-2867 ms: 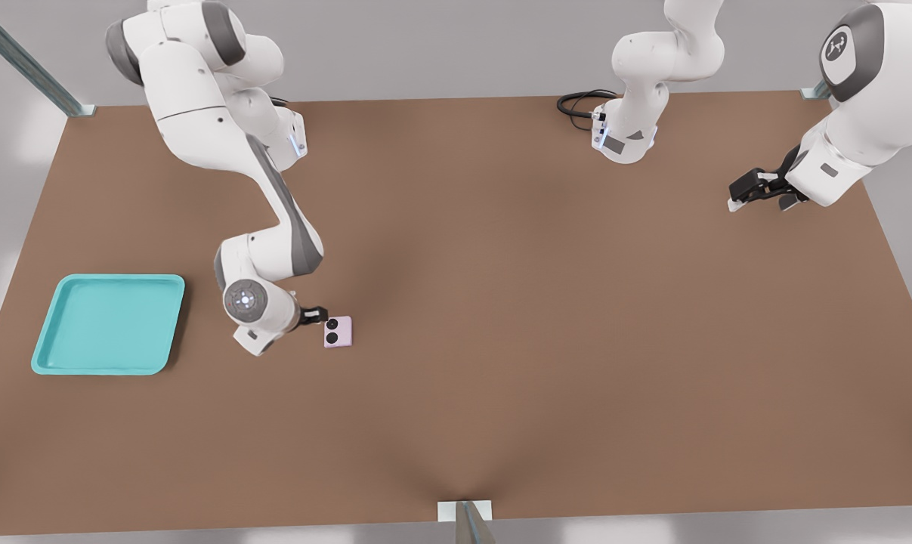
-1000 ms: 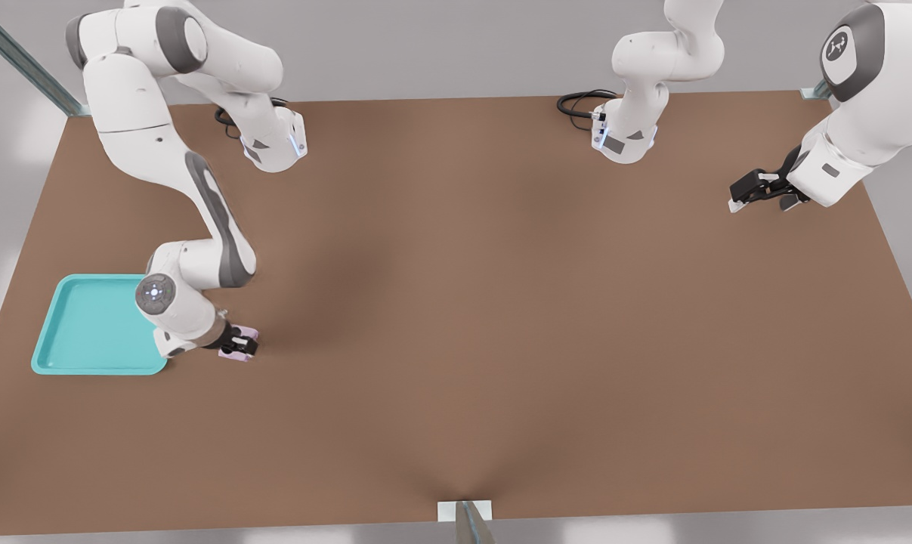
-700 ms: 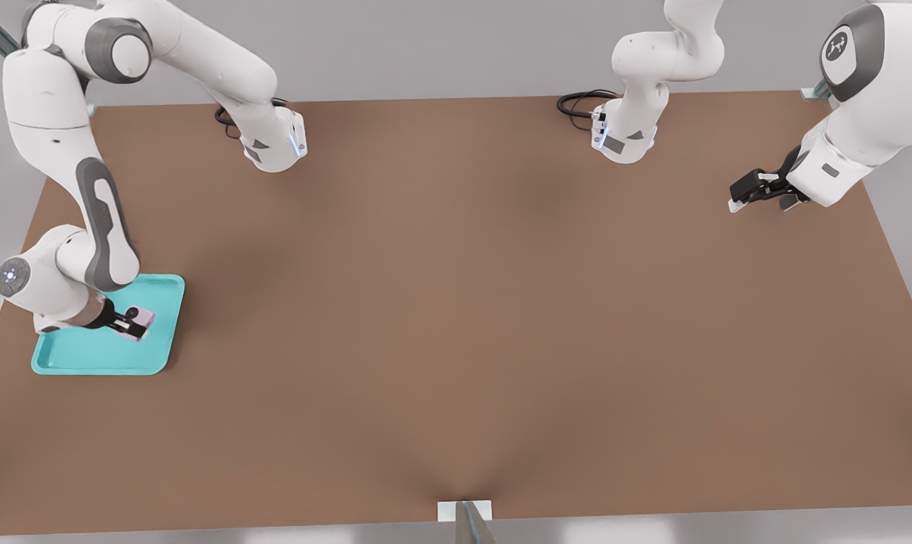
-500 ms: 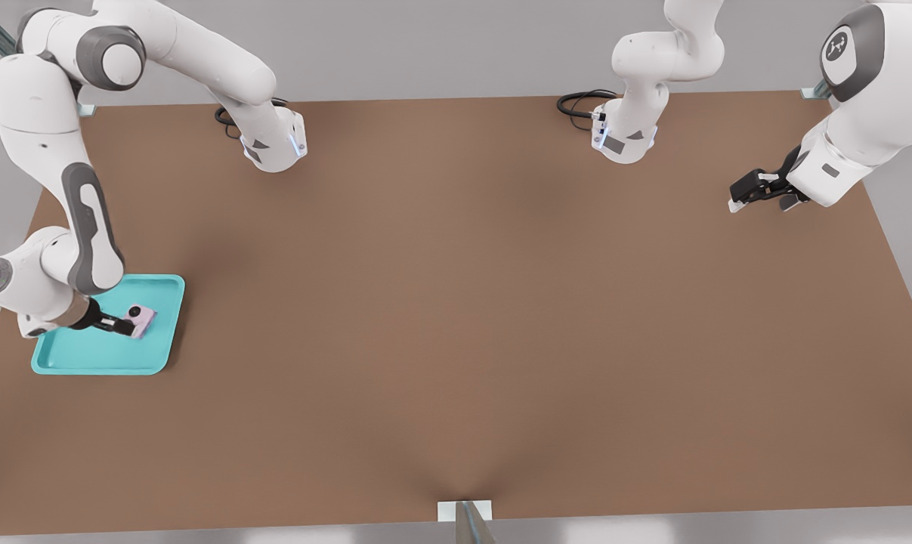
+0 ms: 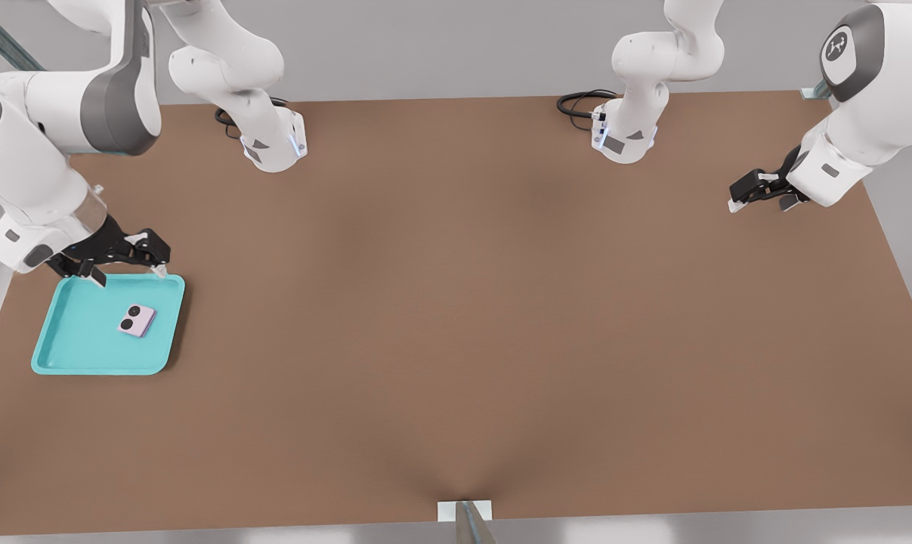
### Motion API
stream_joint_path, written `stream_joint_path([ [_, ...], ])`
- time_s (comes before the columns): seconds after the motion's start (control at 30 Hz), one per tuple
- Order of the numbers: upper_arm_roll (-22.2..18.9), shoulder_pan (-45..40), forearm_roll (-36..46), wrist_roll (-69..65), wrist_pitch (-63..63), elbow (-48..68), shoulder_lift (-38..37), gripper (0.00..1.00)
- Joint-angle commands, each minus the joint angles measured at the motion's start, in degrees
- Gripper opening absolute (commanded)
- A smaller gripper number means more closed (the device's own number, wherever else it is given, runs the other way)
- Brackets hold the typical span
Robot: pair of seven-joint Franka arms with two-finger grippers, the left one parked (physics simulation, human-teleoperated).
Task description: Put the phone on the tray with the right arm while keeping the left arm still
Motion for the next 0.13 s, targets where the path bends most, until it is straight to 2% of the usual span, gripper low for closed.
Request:
stream_joint_path([
  [0.0,-0.1,1.0,-0.2,8.3,-2.7,-2.6,-1.5,1.0],
  [0.1,-0.2,1.0,-0.1,8.3,-2.7,-2.6,-1.3,1.0],
])
